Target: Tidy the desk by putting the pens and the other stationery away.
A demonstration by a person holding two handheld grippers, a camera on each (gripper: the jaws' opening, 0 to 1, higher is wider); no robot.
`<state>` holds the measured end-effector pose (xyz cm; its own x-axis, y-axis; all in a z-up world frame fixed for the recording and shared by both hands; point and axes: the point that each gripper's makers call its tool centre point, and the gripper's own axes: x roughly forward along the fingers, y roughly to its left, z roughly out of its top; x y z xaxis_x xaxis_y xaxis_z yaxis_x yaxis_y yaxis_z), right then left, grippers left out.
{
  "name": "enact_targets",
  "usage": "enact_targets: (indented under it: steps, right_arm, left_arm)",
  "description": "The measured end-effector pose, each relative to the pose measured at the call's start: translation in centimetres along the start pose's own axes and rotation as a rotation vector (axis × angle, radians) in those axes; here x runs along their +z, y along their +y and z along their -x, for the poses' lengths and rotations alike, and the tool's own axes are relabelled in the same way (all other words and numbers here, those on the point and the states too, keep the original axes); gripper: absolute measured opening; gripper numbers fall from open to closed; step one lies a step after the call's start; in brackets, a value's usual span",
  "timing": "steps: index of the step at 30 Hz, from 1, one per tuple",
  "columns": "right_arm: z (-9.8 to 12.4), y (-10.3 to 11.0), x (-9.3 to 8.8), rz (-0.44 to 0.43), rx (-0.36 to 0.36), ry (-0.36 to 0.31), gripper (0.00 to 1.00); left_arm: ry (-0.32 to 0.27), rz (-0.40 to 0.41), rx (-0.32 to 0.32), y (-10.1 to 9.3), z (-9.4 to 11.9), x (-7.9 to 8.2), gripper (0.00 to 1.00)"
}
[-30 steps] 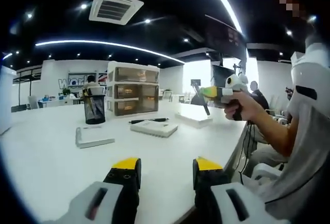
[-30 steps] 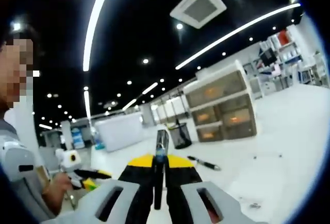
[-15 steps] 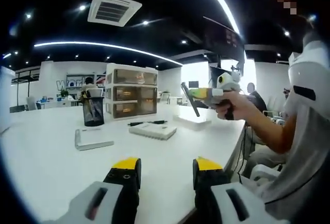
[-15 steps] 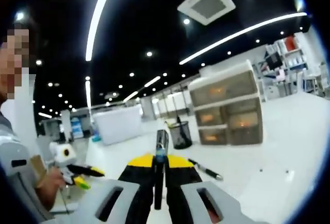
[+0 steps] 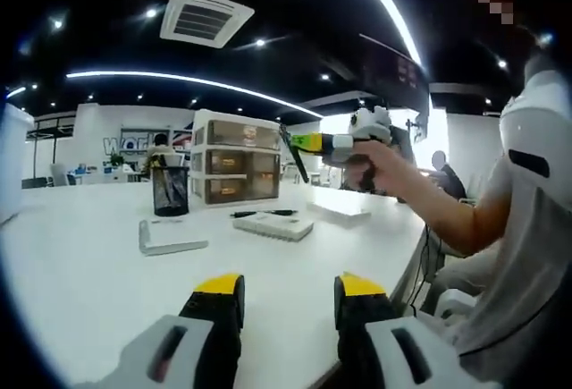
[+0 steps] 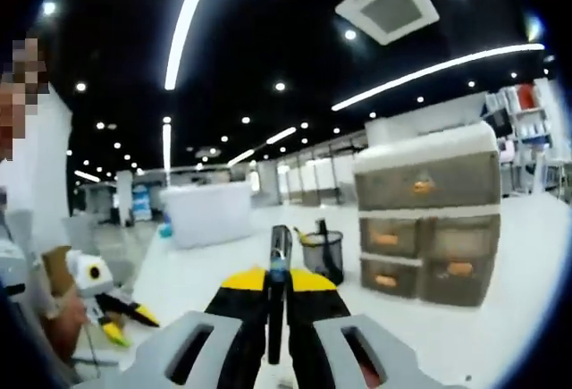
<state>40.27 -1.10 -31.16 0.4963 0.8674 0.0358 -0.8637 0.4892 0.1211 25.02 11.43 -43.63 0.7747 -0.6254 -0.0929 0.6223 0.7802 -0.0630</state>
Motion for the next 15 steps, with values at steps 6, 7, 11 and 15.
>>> enact_targets:
  steps: [6, 7, 11, 15]
  right_arm:
    - [-3.3, 0.0, 0.6, 0.136, 0.001, 0.034, 0.05]
    - [-3.6, 0.0, 0.7, 0.137, 0.001, 0.032, 0.05]
    - [-5.5, -0.8, 1.3, 0.114, 0.001, 0.007, 0.05]
    - [-7.6, -2.2, 1.6, 0.011, -0.011, -0.03, 0.05]
  left_arm:
    - [-0.009, -0.003, 0.009, 0.4, 0.3, 0.4, 0.4]
    - [-0.01, -0.003, 0.01, 0.5, 0.3, 0.4, 0.4]
    - [-0.008, -0.005, 0.02, 0.8, 0.5, 0.4, 0.4]
    - [-0.013, 0.004, 0.024, 0.9, 0.4, 0.3, 0.4]
